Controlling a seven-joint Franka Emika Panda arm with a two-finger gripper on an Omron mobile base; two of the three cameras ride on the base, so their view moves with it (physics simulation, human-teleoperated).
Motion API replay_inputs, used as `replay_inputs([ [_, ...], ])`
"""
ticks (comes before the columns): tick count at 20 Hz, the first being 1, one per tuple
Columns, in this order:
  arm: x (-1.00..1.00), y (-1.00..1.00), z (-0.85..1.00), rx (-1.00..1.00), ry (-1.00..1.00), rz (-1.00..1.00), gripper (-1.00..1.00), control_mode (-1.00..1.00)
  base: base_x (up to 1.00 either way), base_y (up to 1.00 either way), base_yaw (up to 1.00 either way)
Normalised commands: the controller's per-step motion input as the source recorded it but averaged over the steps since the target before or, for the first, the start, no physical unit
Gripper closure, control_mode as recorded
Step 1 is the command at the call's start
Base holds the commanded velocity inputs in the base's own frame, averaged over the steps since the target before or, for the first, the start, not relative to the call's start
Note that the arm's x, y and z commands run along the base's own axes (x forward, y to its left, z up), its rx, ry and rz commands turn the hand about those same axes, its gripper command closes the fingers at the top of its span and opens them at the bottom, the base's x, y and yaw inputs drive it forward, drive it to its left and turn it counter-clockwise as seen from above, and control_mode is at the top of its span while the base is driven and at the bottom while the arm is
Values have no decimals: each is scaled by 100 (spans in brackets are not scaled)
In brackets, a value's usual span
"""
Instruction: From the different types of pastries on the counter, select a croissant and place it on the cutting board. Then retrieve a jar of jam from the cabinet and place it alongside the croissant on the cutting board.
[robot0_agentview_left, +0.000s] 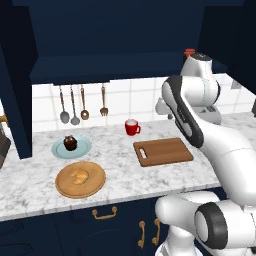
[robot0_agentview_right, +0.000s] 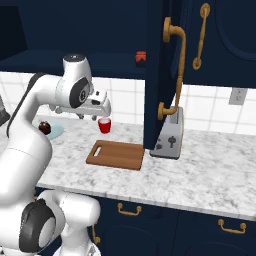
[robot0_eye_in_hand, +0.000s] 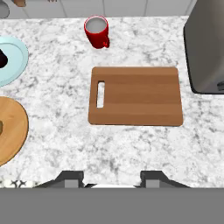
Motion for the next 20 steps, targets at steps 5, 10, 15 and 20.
replay_inputs([
  [5,-26,0,-17,3,-1,0,-100,-100,0,0,0],
  [10,-55,5,-8,4,-1,0,-100,-100,0,0,0],
  [15,-43,35,0,0,0,-1,-100,-100,0,0,0],
  [20,-69,31,-10,0,0,0,-100,-100,0,0,0],
])
